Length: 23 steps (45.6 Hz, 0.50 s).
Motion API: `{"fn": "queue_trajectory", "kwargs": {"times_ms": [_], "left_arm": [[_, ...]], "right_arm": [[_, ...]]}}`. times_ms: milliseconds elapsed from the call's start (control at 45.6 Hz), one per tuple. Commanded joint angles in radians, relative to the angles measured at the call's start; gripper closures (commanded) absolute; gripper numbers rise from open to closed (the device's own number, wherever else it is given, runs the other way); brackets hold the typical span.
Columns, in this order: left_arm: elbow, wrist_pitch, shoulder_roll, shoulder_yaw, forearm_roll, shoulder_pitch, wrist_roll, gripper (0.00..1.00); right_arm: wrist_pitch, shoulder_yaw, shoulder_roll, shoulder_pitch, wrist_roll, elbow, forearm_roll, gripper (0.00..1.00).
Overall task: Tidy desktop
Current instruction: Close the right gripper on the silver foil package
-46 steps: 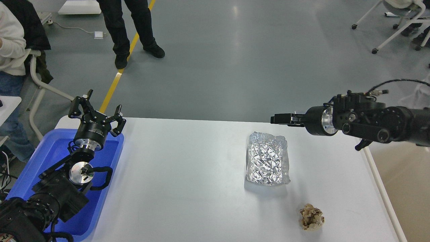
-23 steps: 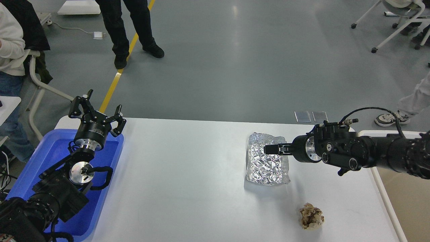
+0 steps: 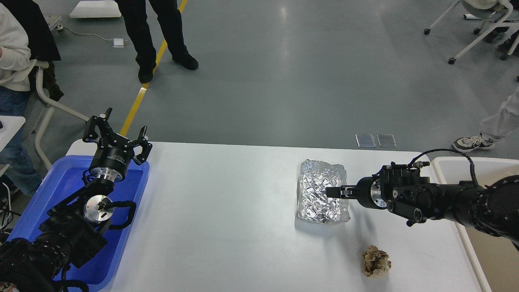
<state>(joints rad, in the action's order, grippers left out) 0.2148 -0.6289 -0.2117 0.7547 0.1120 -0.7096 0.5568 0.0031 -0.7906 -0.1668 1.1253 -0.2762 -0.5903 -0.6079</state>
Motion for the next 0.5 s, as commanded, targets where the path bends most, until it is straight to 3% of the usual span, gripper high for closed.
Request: {"fn": "queue_trajectory", "kwargs": {"times_ms": [0,241,307,417,482], "left_arm": [[0.000,0.000,0.000,0.000,0.000,0.001,0.000,0.00],[0.000,0.000,0.000,0.000,0.000,-0.001,0.000,0.00],[0.000,0.000,0.000,0.000,0.000,-0.001,0.000,0.00],[0.000,0.000,0.000,0.000,0.000,0.001,0.000,0.00],[0.000,0.000,0.000,0.000,0.000,-0.001,0.000,0.00]], "right_arm": [[-0.012,0.002,0.015,-0.045,0.000,0.052,0.002,0.16],[-0.068,0.001,0.026,-0.082,-0.001,0.076,0.000,0.25],[-0.069,0.001,0.026,-0.088,-0.001,0.076,-0.001,0.36],[-0.069,0.001,0.026,-0.093,-0.001,0.076,-0.004,0.68],[-0.069,0.001,0.026,-0.094,-0.001,0.076,-0.003,0.77]]}}
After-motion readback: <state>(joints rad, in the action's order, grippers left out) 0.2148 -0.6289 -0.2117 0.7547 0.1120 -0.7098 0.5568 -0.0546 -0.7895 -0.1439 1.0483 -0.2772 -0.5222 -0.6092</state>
